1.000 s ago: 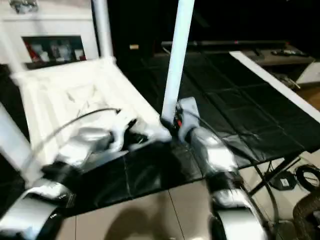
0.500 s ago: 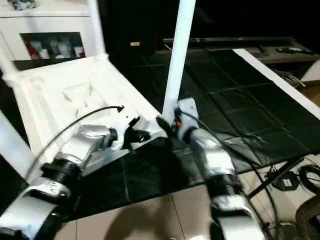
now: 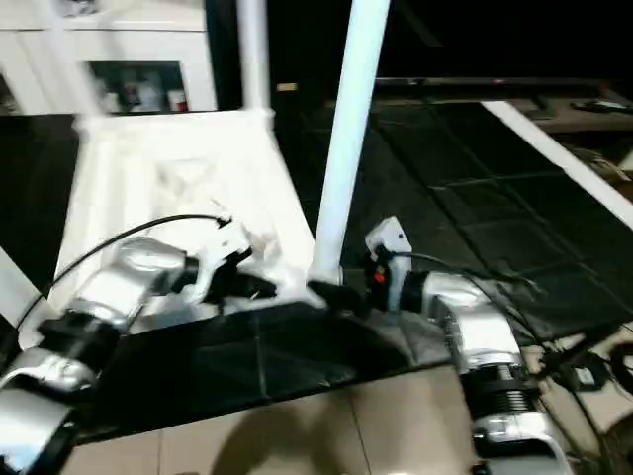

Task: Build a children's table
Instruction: Rotate leg to tighten

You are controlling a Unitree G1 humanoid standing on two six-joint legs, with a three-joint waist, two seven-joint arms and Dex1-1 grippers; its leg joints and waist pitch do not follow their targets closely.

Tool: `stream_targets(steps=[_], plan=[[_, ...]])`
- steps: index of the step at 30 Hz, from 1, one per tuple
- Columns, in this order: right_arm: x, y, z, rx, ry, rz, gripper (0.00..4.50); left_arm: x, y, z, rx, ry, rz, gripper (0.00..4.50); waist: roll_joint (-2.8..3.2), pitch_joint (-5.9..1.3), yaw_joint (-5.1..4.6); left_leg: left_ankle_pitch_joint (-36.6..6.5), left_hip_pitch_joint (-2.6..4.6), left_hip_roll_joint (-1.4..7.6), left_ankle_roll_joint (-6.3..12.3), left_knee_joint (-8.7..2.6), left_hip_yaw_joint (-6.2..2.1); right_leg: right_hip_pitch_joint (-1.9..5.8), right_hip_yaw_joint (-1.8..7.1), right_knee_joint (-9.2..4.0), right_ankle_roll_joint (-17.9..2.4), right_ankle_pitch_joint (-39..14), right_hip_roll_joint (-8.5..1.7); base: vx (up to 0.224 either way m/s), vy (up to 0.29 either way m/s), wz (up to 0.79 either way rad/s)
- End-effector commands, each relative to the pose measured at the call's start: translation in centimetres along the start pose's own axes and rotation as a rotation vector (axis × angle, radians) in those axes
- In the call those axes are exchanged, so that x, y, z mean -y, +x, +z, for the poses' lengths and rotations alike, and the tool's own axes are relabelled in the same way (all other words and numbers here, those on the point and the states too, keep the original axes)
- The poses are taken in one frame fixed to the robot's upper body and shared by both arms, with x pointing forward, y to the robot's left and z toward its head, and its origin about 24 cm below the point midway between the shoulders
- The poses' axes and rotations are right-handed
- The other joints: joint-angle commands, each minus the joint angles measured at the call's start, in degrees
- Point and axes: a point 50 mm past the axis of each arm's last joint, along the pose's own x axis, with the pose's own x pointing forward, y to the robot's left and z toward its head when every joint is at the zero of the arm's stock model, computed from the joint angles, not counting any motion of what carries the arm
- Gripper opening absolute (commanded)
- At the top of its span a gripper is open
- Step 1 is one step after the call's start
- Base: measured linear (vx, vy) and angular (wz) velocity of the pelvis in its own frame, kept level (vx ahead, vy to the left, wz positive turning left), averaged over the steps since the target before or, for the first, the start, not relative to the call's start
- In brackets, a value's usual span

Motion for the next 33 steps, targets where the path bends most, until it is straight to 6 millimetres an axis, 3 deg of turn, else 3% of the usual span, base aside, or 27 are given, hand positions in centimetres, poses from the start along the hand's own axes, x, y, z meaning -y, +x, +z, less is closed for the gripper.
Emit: stream_targets(steps=[1, 4, 9, 15, 17, 25, 33], plan=[[0.3, -0.7, 0.6, -0.020, -0.044, 0.022, 4.47, 0.9, 0.5, 0.7, 0.005, 0.059, -0.119, 0.00, 0.51, -3.79, 0.08, -9.51, -0.15, 0.48, 2.92, -2.94, 0.67, 3.35, 2.47, -3.34, -12.59, -9.67, -3.65, 0.000, 0.000, 0.00], [0.0, -1.3, 0.7, -0.049, -0.056, 0.096, 4.47, 1.0, -0.1, 0.5, -0.013, 0.079, -0.159, 0.00, 0.35, -3.71, 0.55, -9.27, -0.27, 0.52, 3.30, -2.82, 0.80, 3.37, 2.42, -3.23, -12.78, -9.07, -3.70, 0.000, 0.000, 0.00], [-0.1, -1.4, 0.8, -0.059, -0.037, 0.195, 4.47, 1.1, -0.8, 0.2, -0.058, 0.109, -0.215, 0.00, 0.31, -3.68, 0.84, -10.27, -0.39, 0.50, 2.84, -2.86, 0.71, 3.33, 2.32, -3.60, -11.30, -13.41, -3.84, 0.000, 0.000, 0.00], [-0.2, -0.4, 0.8, -0.048, -0.041, 0.269, 4.12, 1.5, -0.8, 0.2, -0.073, 0.132, -0.257, 0.00, 0.37, -3.89, 0.93, -9.31, -0.26, 0.63, 2.66, -2.72, 0.74, 3.19, 2.34, -3.16, -12.50, -11.18, -3.87, 0.000, 0.000, 0.00], [-0.2, -0.1, 0.8, -0.051, -0.047, 0.283, 3.80, 1.6, -0.7, 0.4, -0.073, 0.140, -0.269, 0.00, 0.28, -3.99, 1.02, -8.40, -0.30, 0.61, 2.84, -2.67, 0.77, 3.28, 2.32, -2.86, -13.22, -8.85, -3.81, 0.000, 0.000, 0.00], [-0.4, 0.4, 0.7, -0.057, -0.045, 0.341, 3.16, 1.9, -0.5, 0.6, -0.063, 0.159, -0.289, 0.00, 0.12, -3.90, 1.19, -8.49, -0.41, 0.55, 2.91, -2.66, 0.77, 3.35, 2.32, -3.02, -12.24, -11.06, -3.87, 0.000, 0.000, 0.00], [-0.4, 0.5, 0.5, -0.056, -0.031, 0.373, 2.50, 1.9, -0.5, 0.5, -0.066, 0.162, -0.287, 0.00, 0.24, -4.04, 1.26, -7.82, -0.47, 0.52, 3.04, -2.55, 0.75, 3.42, 2.26, -2.80, -12.81, -9.26, -3.79, 0.000, 0.000, 0.00]])
